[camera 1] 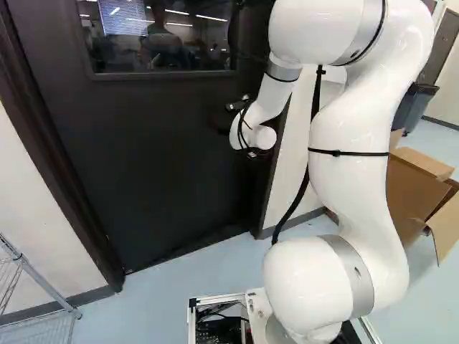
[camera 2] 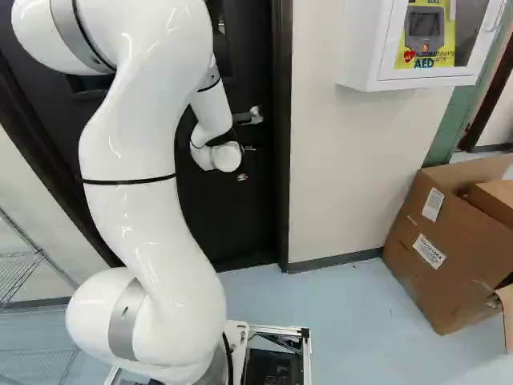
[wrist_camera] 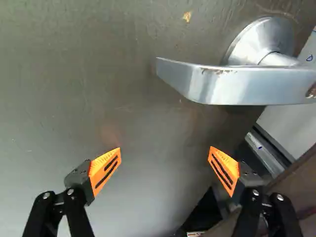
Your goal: Open the door and move inside
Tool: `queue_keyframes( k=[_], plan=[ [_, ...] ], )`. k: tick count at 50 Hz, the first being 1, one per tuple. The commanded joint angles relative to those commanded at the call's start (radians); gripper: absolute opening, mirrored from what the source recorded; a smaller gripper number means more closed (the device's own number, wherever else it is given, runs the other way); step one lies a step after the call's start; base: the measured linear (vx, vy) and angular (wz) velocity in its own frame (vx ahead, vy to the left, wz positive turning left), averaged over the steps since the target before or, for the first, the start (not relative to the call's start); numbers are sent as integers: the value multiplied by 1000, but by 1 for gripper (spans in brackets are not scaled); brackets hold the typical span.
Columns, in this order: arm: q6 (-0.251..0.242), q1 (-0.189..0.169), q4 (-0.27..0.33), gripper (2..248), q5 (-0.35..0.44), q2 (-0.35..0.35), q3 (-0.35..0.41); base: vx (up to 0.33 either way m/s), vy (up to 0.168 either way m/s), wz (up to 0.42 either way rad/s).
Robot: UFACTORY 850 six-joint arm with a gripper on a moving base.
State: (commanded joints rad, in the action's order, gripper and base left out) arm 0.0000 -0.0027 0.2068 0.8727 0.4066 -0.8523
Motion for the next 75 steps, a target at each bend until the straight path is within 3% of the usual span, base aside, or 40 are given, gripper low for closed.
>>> queue_keyframes(
  k=[45, 75],
  plan=[
    [0, 53, 118, 247, 0, 211, -275, 0, 0, 0],
    [0, 77, 149, 247, 0, 361, -484, 0, 0, 0]
  ],
)
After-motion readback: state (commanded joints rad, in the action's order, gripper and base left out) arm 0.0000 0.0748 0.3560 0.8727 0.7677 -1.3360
